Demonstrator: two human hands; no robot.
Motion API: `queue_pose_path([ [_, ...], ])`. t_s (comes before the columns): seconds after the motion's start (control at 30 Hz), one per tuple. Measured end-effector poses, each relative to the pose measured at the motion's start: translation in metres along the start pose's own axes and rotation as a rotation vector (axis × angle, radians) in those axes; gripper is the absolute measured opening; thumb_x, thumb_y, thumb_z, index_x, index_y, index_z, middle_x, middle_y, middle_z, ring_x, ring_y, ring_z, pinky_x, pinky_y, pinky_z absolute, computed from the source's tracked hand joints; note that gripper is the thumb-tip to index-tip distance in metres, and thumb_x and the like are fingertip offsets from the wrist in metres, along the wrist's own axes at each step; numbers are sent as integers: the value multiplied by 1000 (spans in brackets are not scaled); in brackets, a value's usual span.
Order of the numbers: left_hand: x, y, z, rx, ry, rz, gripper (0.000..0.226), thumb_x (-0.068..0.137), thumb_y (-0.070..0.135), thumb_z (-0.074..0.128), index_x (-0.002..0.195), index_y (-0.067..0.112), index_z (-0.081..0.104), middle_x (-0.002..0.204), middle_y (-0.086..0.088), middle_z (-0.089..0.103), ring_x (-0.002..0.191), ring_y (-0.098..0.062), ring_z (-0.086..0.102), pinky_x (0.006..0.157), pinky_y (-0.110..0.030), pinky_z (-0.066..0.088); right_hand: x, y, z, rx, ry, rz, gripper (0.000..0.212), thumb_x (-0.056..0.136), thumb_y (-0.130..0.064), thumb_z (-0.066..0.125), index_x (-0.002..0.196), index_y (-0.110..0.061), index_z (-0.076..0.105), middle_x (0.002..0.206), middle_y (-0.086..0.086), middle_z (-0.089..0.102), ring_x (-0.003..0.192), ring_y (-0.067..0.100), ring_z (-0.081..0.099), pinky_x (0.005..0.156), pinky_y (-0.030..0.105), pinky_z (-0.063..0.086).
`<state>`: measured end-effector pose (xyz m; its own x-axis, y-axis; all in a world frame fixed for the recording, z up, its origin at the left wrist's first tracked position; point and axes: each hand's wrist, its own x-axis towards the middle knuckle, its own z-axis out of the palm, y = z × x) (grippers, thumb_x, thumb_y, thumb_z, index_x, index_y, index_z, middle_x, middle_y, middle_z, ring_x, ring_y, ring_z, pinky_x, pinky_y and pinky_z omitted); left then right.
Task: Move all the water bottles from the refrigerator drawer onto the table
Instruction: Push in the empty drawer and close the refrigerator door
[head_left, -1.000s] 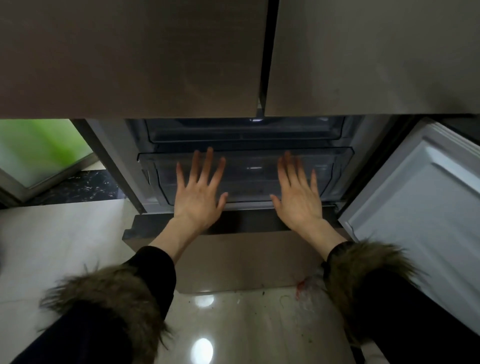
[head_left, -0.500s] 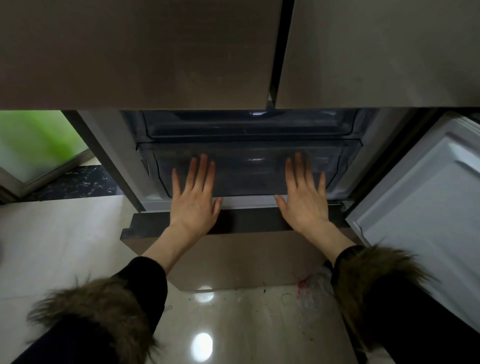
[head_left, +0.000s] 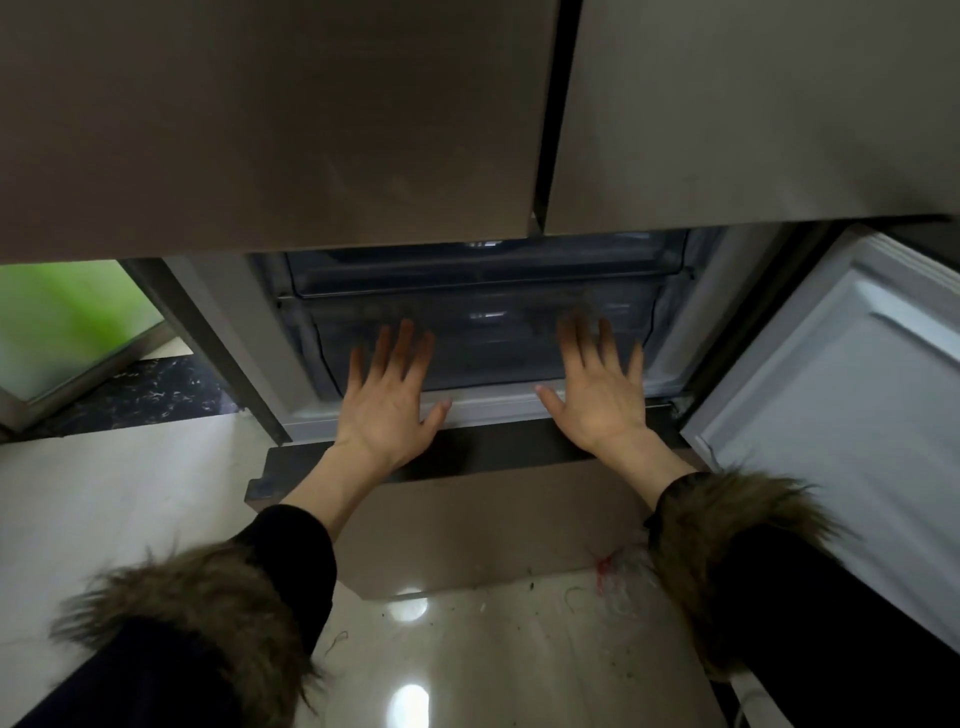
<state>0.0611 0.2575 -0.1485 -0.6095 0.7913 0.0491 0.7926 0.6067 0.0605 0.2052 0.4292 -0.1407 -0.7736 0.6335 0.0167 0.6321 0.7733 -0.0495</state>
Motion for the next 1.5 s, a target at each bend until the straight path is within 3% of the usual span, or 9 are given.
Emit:
queue_pose_path([
  [0.27,-43,45,-30,-82,19,129,68,95,50,28,149,24,-6,158,-4,-10,145,-21,-12,118,-44,-5,-84,21,-36,-54,8,40,74,92,-61,22,148,-26,-14,158,1,-12,145,23,-12,114,54,-8],
  [0.63,-162,153,-98,-144,130,370,66,95,51,27,147,28,-7,155,0,-17,139,-18,-22,116,-44,-8,-269,81,-121,-98,168,162,71,94,-57,24,147,-28,-14,158,2,-12,145,23,-13,113,52,-10],
  [0.83,-240,224,-129,-172,98,520,64,96,48,28,148,27,-3,156,-1,-15,141,-19,-21,117,-43,-7,-379,120,-156,-117,290,245,69,96,-50,32,150,-23,-2,159,4,-3,146,26,-5,114,52,-7],
  [0.97,-271,278,-142,-192,74,644,62,97,46,28,149,27,-2,157,-1,-12,143,-20,-18,118,-44,-6,-433,159,-173,-164,355,356,68,93,-43,46,148,-13,19,156,10,17,145,31,12,113,57,4],
  [1.2,-294,343,-149,-191,12,788,61,98,44,29,149,29,-1,157,1,-14,143,-17,-18,116,-39,-9,-497,233,-185,-170,142,729,71,96,-46,33,150,-12,1,159,7,-2,146,26,-3,116,50,-3],
  [1.33,-301,360,-150,-185,-18,805,60,98,42,29,149,27,0,157,1,-14,143,-18,-18,118,-40,-7,-507,245,-182,-155,105,733,71,97,-45,33,150,-11,0,159,4,0,146,24,1,115,50,-3],
  [1.5,-311,364,-146,-218,-70,794,59,99,40,29,149,25,1,157,2,-14,143,-16,-19,119,-40,-5,-513,252,-185,-152,180,644,61,98,-38,36,149,-15,14,157,1,17,143,23,16,115,51,2],
])
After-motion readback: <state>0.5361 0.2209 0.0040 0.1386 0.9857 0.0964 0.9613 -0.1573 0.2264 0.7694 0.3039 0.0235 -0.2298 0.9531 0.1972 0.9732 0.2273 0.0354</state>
